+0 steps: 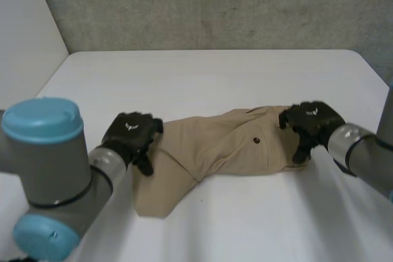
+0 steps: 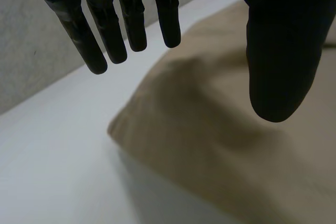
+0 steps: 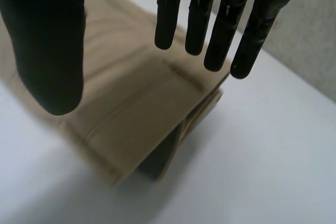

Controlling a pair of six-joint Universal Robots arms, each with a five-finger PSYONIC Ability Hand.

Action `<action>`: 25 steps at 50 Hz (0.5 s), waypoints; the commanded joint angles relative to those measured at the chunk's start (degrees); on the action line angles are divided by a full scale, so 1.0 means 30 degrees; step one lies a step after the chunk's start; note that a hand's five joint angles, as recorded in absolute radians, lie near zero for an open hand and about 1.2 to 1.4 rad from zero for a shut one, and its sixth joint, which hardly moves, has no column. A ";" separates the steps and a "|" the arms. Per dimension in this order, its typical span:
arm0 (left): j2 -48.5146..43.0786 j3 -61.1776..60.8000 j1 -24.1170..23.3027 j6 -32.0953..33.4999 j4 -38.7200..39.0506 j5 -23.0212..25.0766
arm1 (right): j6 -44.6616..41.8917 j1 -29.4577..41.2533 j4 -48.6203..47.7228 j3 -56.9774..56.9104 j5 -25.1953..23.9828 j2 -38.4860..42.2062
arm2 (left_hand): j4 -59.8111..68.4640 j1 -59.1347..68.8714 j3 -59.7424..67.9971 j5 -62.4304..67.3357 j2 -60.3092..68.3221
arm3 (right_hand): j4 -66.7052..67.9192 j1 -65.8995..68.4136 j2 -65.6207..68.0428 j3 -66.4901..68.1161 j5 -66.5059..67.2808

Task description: Fold the shorts.

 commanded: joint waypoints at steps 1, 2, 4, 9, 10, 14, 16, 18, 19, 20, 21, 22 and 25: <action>0.1518 -0.2750 -0.0488 -0.1773 0.0333 -0.1453 | 0.0258 -0.0757 -0.4230 0.4436 -0.0090 -0.0348 | 0.2728 0.2453 0.2506 0.2820 0.2572 | 0.2945 0.4367 0.2922 0.2918 0.3372; 0.1781 -0.3188 -0.0721 -0.2269 0.0304 -0.1540 | 0.0258 -0.0786 -0.4586 0.4762 -0.0119 -0.0348 | 0.2728 0.2454 0.2507 0.2821 0.2573 | 0.2946 0.4368 0.2923 0.2919 0.3373; 0.1929 -0.3571 -0.0957 -0.2711 0.0303 -0.1541 | 0.0258 -0.0757 -0.5260 0.5261 -0.0090 -0.0319 | 0.2728 0.2454 0.2507 0.2821 0.2573 | 0.2779 0.4201 0.2756 0.2752 0.3206; 0.1785 -0.4188 -0.1251 -0.3532 0.0537 -0.1453 | 0.0229 -0.0699 -0.6813 0.5791 -0.0032 -0.0290 | 0.2394 0.2119 0.2172 0.2486 0.2238 | 0.1601 0.3023 0.1578 0.1574 0.2028; 0.1725 -0.4159 -0.1251 -0.3533 0.0625 -0.1453 | 0.0229 -0.0699 -0.6961 0.5762 -0.0032 -0.0289 | 0.2336 0.2062 0.2115 0.2429 0.2181 | 0.1600 0.3023 0.1578 0.1573 0.2027; 0.0497 -0.3954 -0.1222 -0.3533 0.1297 -0.1512 | 0.0229 -0.0728 -0.7752 0.5615 0.0056 0.0061 | 0.2280 0.2006 0.2059 0.2373 0.2125 | 0.1824 0.3246 0.1801 0.1797 0.2251; 0.0086 -0.3808 -0.1134 -0.3475 0.1678 -0.1570 | 0.0229 -0.0670 -0.8336 0.5586 0.0085 0.0615 | 0.2224 0.1949 0.2002 0.2316 0.2068 | 0.1880 0.3302 0.1857 0.1853 0.2307; -0.0325 -0.3487 -0.1046 -0.3416 0.2293 -0.1862 | 0.0199 -0.0582 -0.8748 0.5528 0.0173 0.0852 | 0.2224 0.1949 0.2002 0.2316 0.2068 | 0.2159 0.3582 0.2137 0.2132 0.2586; -0.0413 -0.3369 -0.1046 -0.3358 0.2498 -0.2008 | 0.0199 -0.0582 -0.8953 0.5527 0.0202 0.0940 | 0.2224 0.1949 0.2002 0.2316 0.2068 | 0.2328 0.3750 0.2305 0.2300 0.2754; -0.0501 -0.3252 -0.1046 -0.3328 0.2733 -0.2184 | 0.0199 -0.0582 -0.9274 0.5527 0.0290 0.0970 | 0.2224 0.1949 0.2002 0.2316 0.2068 | 0.2551 0.3974 0.2528 0.2524 0.2978; -0.0676 -0.2961 -0.0988 -0.3270 0.3054 -0.2505 | 0.0199 -0.0553 -0.9422 0.5498 0.0349 0.0999 | 0.2224 0.1949 0.2002 0.2316 0.2068 | 0.2665 0.4087 0.2642 0.2637 0.3091; -0.0707 -0.2842 -0.0958 -0.3270 0.3173 -0.2653 | 0.0170 -0.0552 -0.9540 0.5498 0.0436 0.1029 | 0.2224 0.1949 0.2002 0.2316 0.2068 | 0.2666 0.4088 0.2643 0.2638 0.3092; -0.0824 -0.2345 -0.0754 -0.3211 0.3641 -0.2889 | 0.0024 -0.0494 -0.9833 0.5323 0.0613 0.1233 | 0.2280 0.2005 0.2058 0.2372 0.2124 | 0.2722 0.4144 0.2699 0.2694 0.3148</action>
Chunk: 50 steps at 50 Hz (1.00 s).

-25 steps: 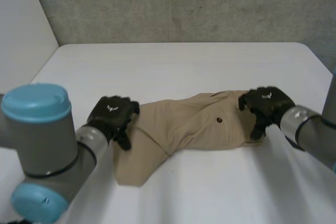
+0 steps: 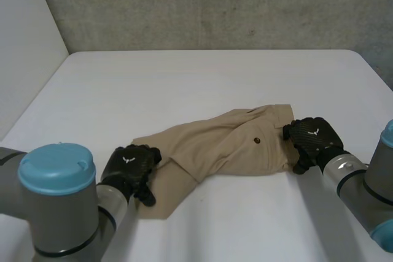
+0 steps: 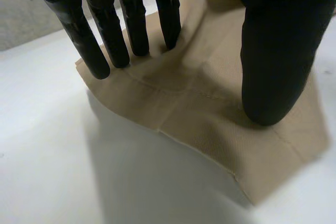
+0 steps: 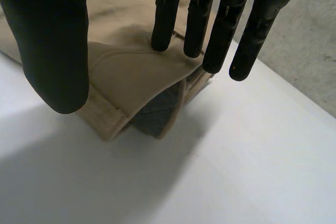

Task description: Fold the shorts.

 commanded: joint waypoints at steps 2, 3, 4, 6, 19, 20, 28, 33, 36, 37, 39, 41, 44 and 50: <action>-0.0802 0.1477 0.0466 0.0337 0.1602 -0.0965 | -0.0208 0.0117 -0.1057 -0.0386 0.0471 0.0660 | 0.1129 0.1247 0.1234 0.1205 0.1248 | 0.1969 0.3359 0.1909 0.1952 0.2055; -0.1180 0.1798 0.0554 0.0599 0.1690 -0.0965 | -0.0208 0.0117 -0.1028 -0.0560 0.0501 0.0922 | 0.1129 0.1247 0.1234 0.1205 0.1248 | 0.2079 0.3470 0.2020 0.2063 0.2166; -0.1474 0.1946 0.0584 0.0833 0.1720 -0.0965 | -0.0208 0.0117 -0.1028 -0.0649 0.0530 0.1041 | 0.1129 0.1247 0.1234 0.1205 0.1248 | 0.2247 0.3637 0.2188 0.2230 0.2333; -0.2031 0.2210 0.0672 0.1331 0.1749 -0.0965 | -0.0237 0.0117 -0.1028 -0.0854 0.0560 0.1275 | 0.1129 0.1246 0.1234 0.1204 0.1248 | 0.3028 0.4418 0.2969 0.3011 0.3114; -0.3910 0.3705 0.1639 0.4701 0.2423 -0.0965 | -0.0266 -0.0147 -0.0706 -0.1617 0.0676 0.1072 | 0.0512 0.0630 0.0618 0.0588 0.0631 | 1.6078 1.7468 1.6019 1.6061 1.6165; -0.3764 0.3676 0.1639 0.4790 0.2423 -0.0936 | -0.0266 -0.0147 -0.0648 -0.1617 0.0706 0.0984 | 0.0512 0.0630 0.0618 0.0588 0.0631 | 1.6078 1.7468 1.6019 1.6061 1.6165; -0.1333 0.2593 0.1434 0.5142 0.1985 -0.0643 | -0.1554 -0.1436 0.1314 -0.1734 0.0823 0.0076 | -0.0720 -0.0602 -0.0615 -0.0644 -0.0601 | 1.6078 1.7468 1.6019 1.6061 1.6165; -0.0219 0.2211 0.0586 0.5026 0.1253 -0.0087 | -0.2259 -0.1377 0.1872 -0.1793 0.0882 0.0134 | -0.1394 -0.1276 -0.1289 -0.1318 -0.1275 | 1.6078 1.7468 1.6019 1.6061 1.6165; 0.0484 0.2123 -0.0264 0.4967 0.0462 0.0382 | -0.2200 -0.1494 0.1931 -0.1646 0.0882 0.0105 | -0.2622 -0.2505 -0.2517 -0.2547 -0.2503 | 1.6078 1.7468 1.6019 1.6061 1.6165; 0.0660 0.2094 -0.0382 0.4967 0.0286 0.0441 | -0.2200 -0.1524 0.1931 -0.1588 0.0882 0.0105 | -0.3183 -0.3065 -0.3077 -0.3107 -0.3064 | 1.6078 1.7468 1.6019 1.6061 1.6165; 0.1275 0.2094 -0.0559 0.4967 -0.0096 0.0442 | -0.2141 -0.1553 0.2077 -0.1558 0.0853 0.0046 | -0.4810 -0.4692 -0.4704 -0.4734 -0.4691 | 1.6078 1.7468 1.6019 1.6061 1.6165; 0.1685 0.2094 -0.0588 0.4967 -0.0213 0.0442 | -0.2141 -0.1582 0.2223 -0.1558 0.0882 0.0017 | -0.5150 -0.5032 -0.5044 -0.5074 -0.5031 | 1.6078 1.7468 1.6019 1.6061 1.6165; 0.2301 0.1977 -0.0471 0.4967 -0.0272 0.0471 | -0.2404 -0.1583 0.2633 -0.1529 0.0882 -0.0188 | -0.5374 -0.5257 -0.5269 -0.5299 -0.5255 | 1.6078 1.7468 1.6019 1.6061 1.6165; 0.3325 0.1743 0.0522 0.4967 -0.0360 0.0471 | -0.3428 -0.4009 0.4711 -0.1880 0.0708 -0.1388 | -0.5375 -0.5257 -0.5270 -0.5299 -0.5256 | 1.6078 1.7468 1.6019 1.6061 1.6165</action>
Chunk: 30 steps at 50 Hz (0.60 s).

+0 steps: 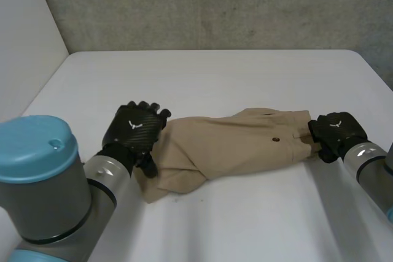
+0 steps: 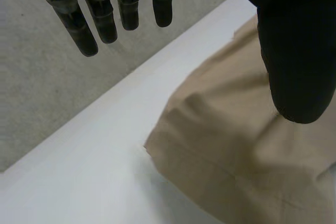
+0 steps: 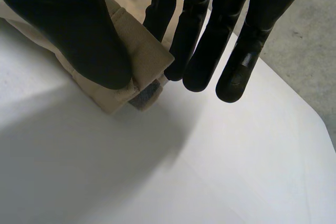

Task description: Fold the shorts.

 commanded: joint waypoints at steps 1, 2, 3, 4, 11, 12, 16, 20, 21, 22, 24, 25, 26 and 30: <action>0.1212 -0.0310 0.1165 0.0036 -0.0055 -0.0031 | -0.1312 -0.2601 0.2058 -0.0304 -0.0247 -0.1203 | -0.0515 -0.0617 -0.0680 -0.0479 -0.0397 | 0.3926 0.9277 0.4313 0.4162 0.5265; 0.1329 -0.0369 0.1283 0.0036 -0.0026 -0.0031 | -0.1663 -0.2953 0.2205 -0.0362 -0.0277 -0.1350 | -0.0570 -0.0673 -0.0735 -0.0535 -0.0453 | 0.3926 0.9277 0.4313 0.4162 0.5265; 0.1418 -0.0398 0.1371 0.0007 -0.0026 -0.0002 | -0.2363 -0.3623 0.2381 -0.0565 -0.0278 -0.1583 | -0.0571 -0.0673 -0.0736 -0.0535 -0.0453 | 0.3926 0.9277 0.4313 0.4162 0.5265; 0.1534 -0.0456 0.1488 0.0007 -0.0026 0.0027 | -0.2747 -0.3746 0.2498 -0.0684 -0.0278 -0.1644 | -0.0626 -0.0729 -0.0791 -0.0591 -0.0509 | 0.3926 0.9277 0.4313 0.4162 0.5265; 0.1624 -0.0428 0.1606 0.0007 0.0091 0.0056 | -0.3981 -0.0478 0.2646 -0.2845 0.0044 -0.2376 | -0.0683 -0.0785 -0.0848 -0.0647 -0.0566 | 0.3926 0.9277 0.4313 0.4162 0.5265; 0.1653 -0.0399 0.1606 0.0007 0.0091 0.0056 | -0.3981 0.0056 0.2646 -0.3172 0.0074 -0.2377 | -0.0683 -0.0785 -0.0848 -0.0647 -0.0566 | 0.3926 0.9277 0.4313 0.4162 0.5265; 0.1653 -0.0369 0.1606 -0.0110 0.0091 0.0027 | -0.3981 0.2517 0.2646 -0.4520 -0.0218 -0.2377 | -0.0628 -0.0730 -0.0792 -0.0592 -0.0510 | 0.3926 0.9277 0.4313 0.4162 0.5265; 0.1740 -0.0311 0.1664 -0.0110 0.0091 0.0027 | -0.4011 0.5503 0.2646 -0.5488 -0.0862 -0.2114 | -0.0683 -0.0785 -0.0848 -0.0647 -0.0566 | 0.3926 0.9277 0.4313 0.4162 0.5265; 0.1799 -0.0311 0.1694 -0.0110 0.0091 0.0027 | -0.4040 0.6178 0.2617 -0.5576 -0.1096 -0.2026 | -0.0628 -0.0730 -0.0792 -0.0592 -0.0510 | 0.3926 0.9277 0.4313 0.4162 0.5265; 0.1857 -0.0311 0.1752 -0.0110 0.0120 0.0027 | -0.4040 0.6880 0.2559 -0.5664 -0.1417 -0.1822 | -0.0683 -0.0785 -0.0847 -0.0647 -0.0565 | 0.3926 0.9277 0.4313 0.4162 0.5265; 0.2062 -0.0311 0.1986 -0.0139 0.0121 -0.0002 | -0.4098 0.8903 0.2587 -0.5724 -0.2529 -0.1003 | -0.0627 -0.0729 -0.0792 -0.0591 -0.0510 | 0.3926 0.9277 0.4313 0.4162 0.5265; 0.2121 -0.0311 0.2103 -0.0139 0.0121 -0.0002 | -0.4040 0.9431 0.2617 -0.5695 -0.2940 -0.0739 | -0.0627 -0.0729 -0.0792 -0.0591 -0.0510 | 0.3926 0.9277 0.4313 0.4162 0.5265; 0.2180 -0.0282 0.2162 -0.0139 0.0121 -0.0002 | -0.3953 1.0335 0.2646 -0.5549 -0.3785 -0.0214 | -0.0627 -0.0729 -0.0792 -0.0591 -0.0510 | 0.3926 0.9277 0.4313 0.4162 0.5265; 0.2473 -0.0106 0.2455 -0.0139 0.0150 -0.0002 | -0.3864 1.1543 0.2937 -0.5081 -0.5254 0.1162 | -0.0627 -0.0729 -0.0792 -0.0591 -0.0510 | 0.3926 0.9277 0.4313 0.4162 0.5265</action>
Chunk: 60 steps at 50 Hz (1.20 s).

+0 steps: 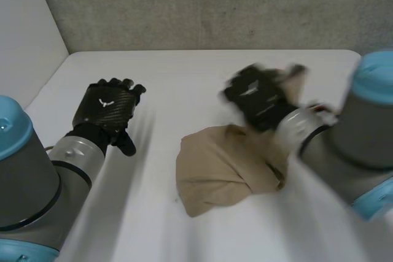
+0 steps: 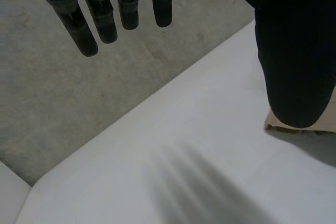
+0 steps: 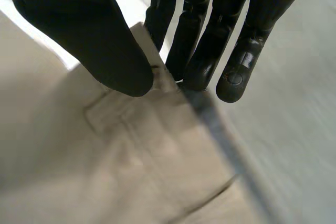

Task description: Fold the shorts.

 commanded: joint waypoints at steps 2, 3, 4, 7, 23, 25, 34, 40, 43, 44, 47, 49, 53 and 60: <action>0.0586 0.0396 0.0683 -0.0066 0.0065 -0.0011 | 0.0294 0.3472 0.0721 0.0580 -0.3024 0.2837 | -0.0579 -0.0674 -0.0735 -0.0534 -0.0353 | 0.2313 0.6936 0.2597 0.2572 0.3168; 0.0586 0.0455 0.0742 -0.0125 0.0094 -0.0011 | 0.0410 0.3501 0.0956 0.0580 -0.3053 0.2955 | -0.0579 -0.0673 -0.0734 -0.0534 -0.0353 | -0.0756 0.3867 -0.0472 -0.0497 0.0099; 0.0586 0.0571 0.0800 -0.0154 0.0094 -0.0011 | 0.0818 0.3531 0.1335 0.0493 -0.3053 0.2956 | -0.0579 -0.0673 -0.0734 -0.0534 -0.0353 | -0.8170 -0.3546 -0.7886 -0.7910 -0.7314; 0.0557 0.1069 0.1035 -0.0359 0.0123 -0.0011 | 0.1960 0.3502 0.1544 0.0346 -0.3082 0.2694 | -0.0523 -0.0618 -0.0679 -0.0478 -0.0297 | -1.5739 -1.1115 -1.5455 -1.5479 -1.4883; -0.2985 0.5756 -0.0485 -0.2438 0.0065 -0.0157 | 1.4972 -0.1214 0.0547 -0.0767 -0.2321 -0.1937 | -0.0130 -0.0225 -0.0286 -0.0085 0.0096 | -1.9066 -1.4443 -1.8782 -1.8807 -1.8211; -0.4273 0.6663 -0.1481 -0.2878 -0.0052 -0.0216 | 1.4739 -0.1391 0.0869 -0.1089 -0.2117 -0.1353 | -0.0130 -0.0225 -0.0286 -0.0085 0.0096 | -1.9066 -1.4443 -1.8782 -1.8807 -1.8211; -0.8522 0.9008 -0.2890 -0.4137 -0.0110 -0.0713 | 1.3361 -0.1333 0.3212 -0.4075 0.1426 0.3040 | -0.0018 -0.0113 -0.0174 0.0027 0.0208 | -1.8955 -1.4331 -1.8671 -1.8695 -1.8099; -1.0222 0.9654 -0.3242 -0.4929 -0.1395 -0.1447 | 1.3097 -0.1361 0.4297 -0.5308 0.2015 0.5181 | -0.0018 -0.0113 -0.0174 0.0027 0.0208 | -1.9430 -1.4807 -1.9147 -1.9171 -1.8575; -1.0488 0.9538 -0.3388 -0.5018 -0.2305 -0.1476 | 1.2894 -0.1362 0.5055 -0.5309 0.1957 0.5678 | -0.0018 -0.0113 -0.0174 0.0027 0.0208 | -1.9430 -1.4807 -1.9147 -1.9171 -1.8575; -1.0546 0.9363 -0.3476 -0.5047 -0.3004 -0.1505 | 1.2718 -0.1362 0.5379 -0.5309 0.1928 0.5739 | -0.0073 -0.0168 -0.0229 -0.0028 0.0152 | -1.9430 -1.4807 -1.9147 -1.9171 -1.8575; -1.0576 0.8983 -0.3564 -0.5164 -0.4296 -0.1505 | 1.1377 -0.1449 0.6723 -0.4930 0.1927 0.5827 | -0.0129 -0.0224 -0.0285 -0.0084 0.0096 | -1.9430 -1.4807 -1.9147 -1.9171 -1.8575; -1.0518 0.8251 -0.3623 -0.5427 -0.5381 -0.1505 | 1.0553 -0.1450 0.7167 -0.4549 0.1956 0.5740 | -0.0242 -0.0337 -0.0398 -0.0197 -0.0016 | -1.9430 -1.4807 -1.9147 -1.9171 -1.8575; -1.0021 0.6932 -0.3682 -0.6188 -0.6321 -0.1446 | 0.8852 -0.1829 0.7492 -0.3086 0.2103 0.5272 | -0.0242 -0.0337 -0.0398 -0.0197 -0.0016 | -1.9430 -1.4807 -1.9147 -1.9171 -1.8575; -0.8000 0.4734 -0.4003 -0.6541 -0.6147 -0.1417 | 0.8087 -0.2445 0.6526 -0.1355 0.1986 0.3982 | -0.0242 -0.0336 -0.0397 -0.0197 -0.0016 | -1.9430 -1.4807 -1.9147 -1.9171 -1.8575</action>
